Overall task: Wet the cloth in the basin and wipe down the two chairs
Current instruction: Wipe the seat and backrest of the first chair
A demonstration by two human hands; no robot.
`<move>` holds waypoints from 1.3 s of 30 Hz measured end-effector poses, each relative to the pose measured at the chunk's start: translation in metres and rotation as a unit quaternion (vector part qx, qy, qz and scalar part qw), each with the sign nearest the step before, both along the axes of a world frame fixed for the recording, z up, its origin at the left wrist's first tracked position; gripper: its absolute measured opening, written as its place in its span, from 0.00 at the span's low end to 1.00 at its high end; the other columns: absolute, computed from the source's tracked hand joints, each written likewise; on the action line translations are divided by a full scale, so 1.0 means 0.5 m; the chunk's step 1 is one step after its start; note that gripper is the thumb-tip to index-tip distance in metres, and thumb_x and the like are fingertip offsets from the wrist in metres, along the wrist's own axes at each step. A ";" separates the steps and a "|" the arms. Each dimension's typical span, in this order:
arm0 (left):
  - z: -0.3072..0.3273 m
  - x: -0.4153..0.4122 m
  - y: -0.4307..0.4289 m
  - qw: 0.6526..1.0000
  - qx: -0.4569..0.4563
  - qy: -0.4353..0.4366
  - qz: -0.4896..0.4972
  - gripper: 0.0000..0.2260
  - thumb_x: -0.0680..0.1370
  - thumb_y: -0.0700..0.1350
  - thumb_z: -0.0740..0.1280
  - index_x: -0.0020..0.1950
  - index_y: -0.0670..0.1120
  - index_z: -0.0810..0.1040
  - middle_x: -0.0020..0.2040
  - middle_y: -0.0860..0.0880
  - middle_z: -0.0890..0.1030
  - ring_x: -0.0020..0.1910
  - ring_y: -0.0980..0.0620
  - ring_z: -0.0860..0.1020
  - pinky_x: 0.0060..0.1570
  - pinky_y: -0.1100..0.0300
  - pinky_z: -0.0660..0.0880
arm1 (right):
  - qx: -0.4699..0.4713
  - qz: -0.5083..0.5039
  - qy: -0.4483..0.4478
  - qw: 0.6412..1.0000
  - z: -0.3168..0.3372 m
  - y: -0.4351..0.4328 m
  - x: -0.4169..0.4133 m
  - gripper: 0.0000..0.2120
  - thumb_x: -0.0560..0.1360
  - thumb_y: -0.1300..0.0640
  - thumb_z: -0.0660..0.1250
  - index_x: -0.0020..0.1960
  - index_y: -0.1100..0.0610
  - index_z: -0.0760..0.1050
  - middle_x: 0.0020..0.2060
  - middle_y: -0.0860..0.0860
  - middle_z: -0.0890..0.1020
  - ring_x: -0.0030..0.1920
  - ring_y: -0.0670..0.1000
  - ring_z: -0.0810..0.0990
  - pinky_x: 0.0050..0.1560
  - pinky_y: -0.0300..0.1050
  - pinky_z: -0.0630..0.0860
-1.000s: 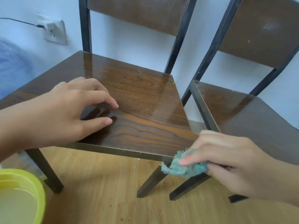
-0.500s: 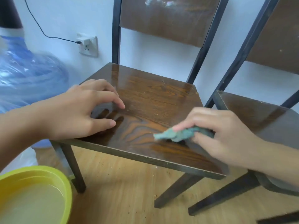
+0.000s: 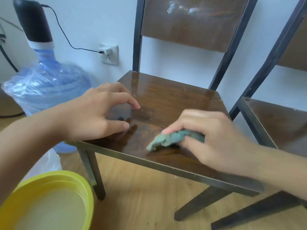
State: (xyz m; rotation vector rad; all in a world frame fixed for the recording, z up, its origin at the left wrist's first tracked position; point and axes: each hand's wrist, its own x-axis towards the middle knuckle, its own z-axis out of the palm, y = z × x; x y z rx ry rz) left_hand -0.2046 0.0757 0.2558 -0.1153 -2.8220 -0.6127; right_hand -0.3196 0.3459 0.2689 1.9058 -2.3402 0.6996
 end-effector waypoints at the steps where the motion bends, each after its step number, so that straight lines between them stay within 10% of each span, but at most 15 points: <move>1: 0.008 0.001 -0.003 1.000 0.007 0.002 0.005 0.20 0.69 0.54 0.67 0.61 0.64 0.77 0.61 0.60 0.73 0.65 0.56 0.71 0.66 0.56 0.66 | -0.028 -0.046 0.013 0.998 0.003 -0.026 -0.038 0.12 0.75 0.66 0.73 0.55 0.54 0.85 0.44 0.45 0.82 0.43 0.43 0.78 0.42 0.26 0.69; 7: 0.029 0.014 -0.039 0.999 0.007 0.005 0.041 0.31 0.62 0.38 0.64 0.62 0.60 0.79 0.62 0.55 0.74 0.60 0.62 0.71 0.53 0.78 0.63 | -0.021 -0.087 0.022 0.996 -0.037 -0.169 -0.076 0.12 0.75 0.65 0.70 0.54 0.53 0.85 0.47 0.51 0.83 0.50 0.52 0.81 0.55 0.53 0.78; 15: 0.011 0.035 -0.048 0.999 -0.008 -0.002 0.037 0.31 0.62 0.37 0.64 0.62 0.59 0.79 0.61 0.54 0.75 0.60 0.59 0.71 0.55 0.80 0.60 | 0.065 0.175 -0.015 0.982 -0.003 -0.058 0.053 0.16 0.74 0.73 0.69 0.57 0.59 0.84 0.44 0.53 0.82 0.46 0.50 0.79 0.47 0.38 0.74; 22: 0.005 0.019 -0.015 1.000 0.006 0.022 0.010 0.26 0.65 0.41 0.65 0.61 0.59 0.80 0.60 0.57 0.75 0.60 0.72 0.68 0.55 0.81 0.60 | -0.004 -0.083 0.033 0.996 -0.029 -0.057 -0.102 0.15 0.74 0.68 0.74 0.55 0.52 0.86 0.45 0.46 0.83 0.44 0.42 0.78 0.44 0.29 0.72; 30: -0.015 -0.001 0.012 1.000 0.005 0.008 0.011 0.21 0.69 0.47 0.68 0.60 0.62 0.79 0.61 0.60 0.74 0.62 0.63 0.73 0.59 0.76 0.63 | 0.041 0.124 -0.052 0.990 -0.012 0.056 0.061 0.24 0.68 0.78 0.69 0.54 0.54 0.86 0.42 0.50 0.80 0.45 0.47 0.78 0.44 0.39 0.74; 35: -0.025 -0.040 0.002 0.984 -0.055 0.058 0.159 0.18 0.72 0.65 0.59 0.58 0.64 0.76 0.54 0.65 0.73 0.55 0.58 0.76 0.51 0.52 0.76 | 0.005 0.038 -0.062 0.997 -0.024 -0.027 -0.076 0.18 0.73 0.71 0.71 0.58 0.55 0.84 0.44 0.48 0.79 0.45 0.44 0.77 0.46 0.34 0.71; 39: -0.029 -0.092 -0.013 0.973 -0.103 0.030 0.206 0.18 0.71 0.64 0.60 0.56 0.61 0.79 0.52 0.61 0.75 0.56 0.51 0.78 0.47 0.52 0.76 | 0.011 -0.046 -0.024 0.999 -0.044 -0.121 -0.206 0.14 0.77 0.68 0.68 0.59 0.56 0.83 0.47 0.43 0.78 0.47 0.39 0.73 0.51 0.28 0.68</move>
